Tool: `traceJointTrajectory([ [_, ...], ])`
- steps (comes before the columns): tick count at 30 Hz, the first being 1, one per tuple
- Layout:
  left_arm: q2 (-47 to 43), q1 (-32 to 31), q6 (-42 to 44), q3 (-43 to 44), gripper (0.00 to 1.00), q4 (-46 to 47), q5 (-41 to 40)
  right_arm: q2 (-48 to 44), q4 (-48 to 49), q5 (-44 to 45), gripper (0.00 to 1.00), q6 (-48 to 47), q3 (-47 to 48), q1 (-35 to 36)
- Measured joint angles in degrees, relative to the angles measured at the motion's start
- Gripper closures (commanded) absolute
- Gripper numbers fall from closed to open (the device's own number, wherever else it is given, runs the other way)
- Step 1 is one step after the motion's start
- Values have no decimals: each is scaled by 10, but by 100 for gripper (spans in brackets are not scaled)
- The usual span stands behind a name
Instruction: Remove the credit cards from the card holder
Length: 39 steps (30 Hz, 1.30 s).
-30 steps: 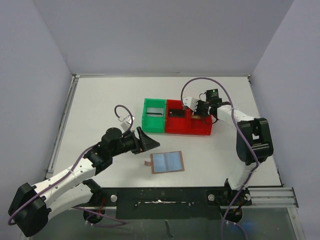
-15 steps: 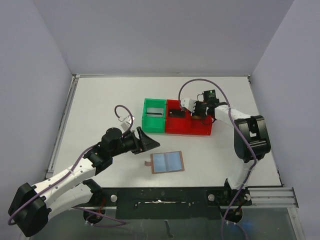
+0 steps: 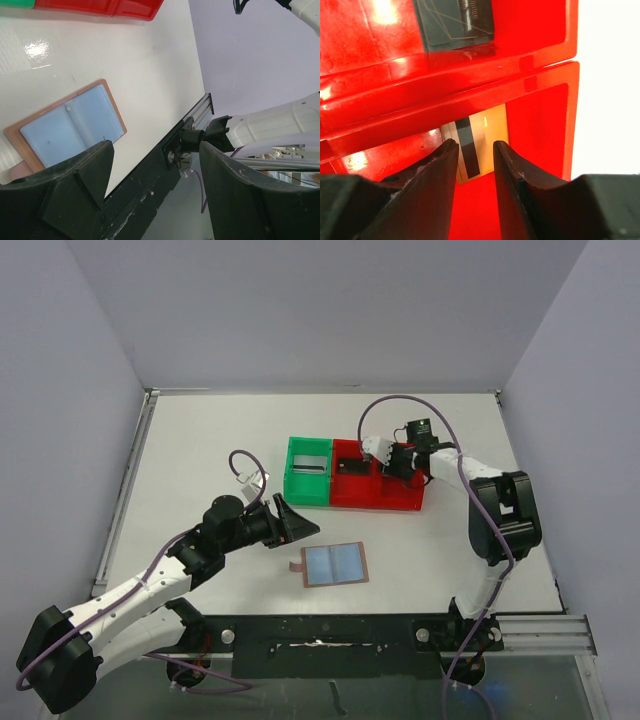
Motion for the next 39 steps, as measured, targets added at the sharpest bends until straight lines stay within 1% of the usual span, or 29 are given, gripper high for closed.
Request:
traceJointTrajectory([
  [4,0,0,0,0,33,0,0,-8,-1,0,64,25,8,-1],
  [7,0,1,0,0,33,0,0,-23,3,3,65,83,9,-6],
  [10,0,2,0,0,33,0,0,-39,4,21,66,201,19,-12],
  [11,0,2,0,0,33,1,0,-43,4,33,67,261,28,-13],
  [12,0,2,0,0,33,1,0,-45,1,41,69,305,35,-15],
  [13,1,2,0,0,33,1,0,-45,-12,52,73,385,51,-18],
  [14,2,2,0,0,33,1,0,-45,-22,59,78,428,60,-21],
  [15,4,2,0,0,33,1,0,-43,-43,67,79,487,75,-26],
  [18,8,2,0,0,33,1,0,-40,-73,75,78,607,87,-31],
  [19,9,2,0,0,33,1,0,-43,-73,84,78,646,73,-29],
  [21,12,3,0,0,33,1,0,-50,-76,99,78,692,45,-13],
  [24,15,3,0,0,33,0,0,-52,-95,130,81,750,20,32],
  [27,15,3,0,0,33,0,0,-53,-100,162,80,786,16,63],
  [28,15,3,0,0,33,0,0,-53,-99,188,81,805,15,76],
  [33,15,3,0,0,33,-2,-1,-53,-90,248,81,850,7,82],
  [39,15,3,0,0,33,-5,-5,-50,-89,267,81,871,5,78],
])
